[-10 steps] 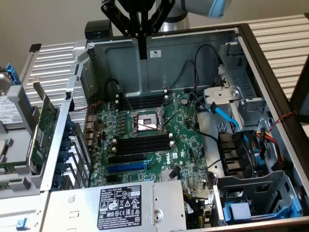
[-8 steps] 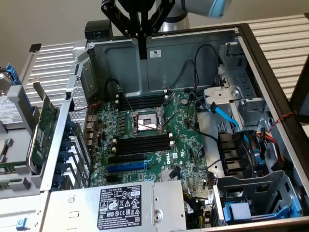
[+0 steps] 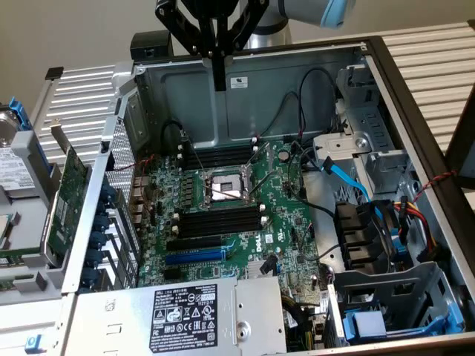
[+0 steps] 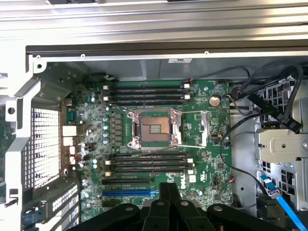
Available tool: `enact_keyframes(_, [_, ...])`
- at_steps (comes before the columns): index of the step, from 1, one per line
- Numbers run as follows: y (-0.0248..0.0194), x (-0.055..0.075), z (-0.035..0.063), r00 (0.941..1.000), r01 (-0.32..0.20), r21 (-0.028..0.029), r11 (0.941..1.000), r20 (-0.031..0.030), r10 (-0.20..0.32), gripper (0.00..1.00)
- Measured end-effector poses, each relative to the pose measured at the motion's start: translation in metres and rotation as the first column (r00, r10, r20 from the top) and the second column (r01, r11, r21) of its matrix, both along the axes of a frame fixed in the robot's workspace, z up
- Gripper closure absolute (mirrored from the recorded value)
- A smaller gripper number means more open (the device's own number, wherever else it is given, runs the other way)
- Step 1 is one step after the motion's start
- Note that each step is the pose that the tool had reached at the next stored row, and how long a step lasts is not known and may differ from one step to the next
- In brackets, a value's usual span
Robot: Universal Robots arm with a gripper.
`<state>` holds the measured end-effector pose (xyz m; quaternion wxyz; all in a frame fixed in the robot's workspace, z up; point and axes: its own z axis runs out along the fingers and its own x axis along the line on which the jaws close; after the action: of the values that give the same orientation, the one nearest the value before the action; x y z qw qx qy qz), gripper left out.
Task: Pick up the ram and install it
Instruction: 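Reach for the ram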
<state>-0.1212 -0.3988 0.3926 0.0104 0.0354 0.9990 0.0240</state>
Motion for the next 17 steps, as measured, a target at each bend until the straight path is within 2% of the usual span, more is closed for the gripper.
enact_keyframes(9, [0.0,-0.0061,-0.0001,1.0,0.0,0.0001,1.0,-0.0004,0.0,0.89])
enact_keyframes(17, [0.0,-0.0062,0.0,1.0,0.0,0.0,1.0,-0.0007,0.0,0.89])
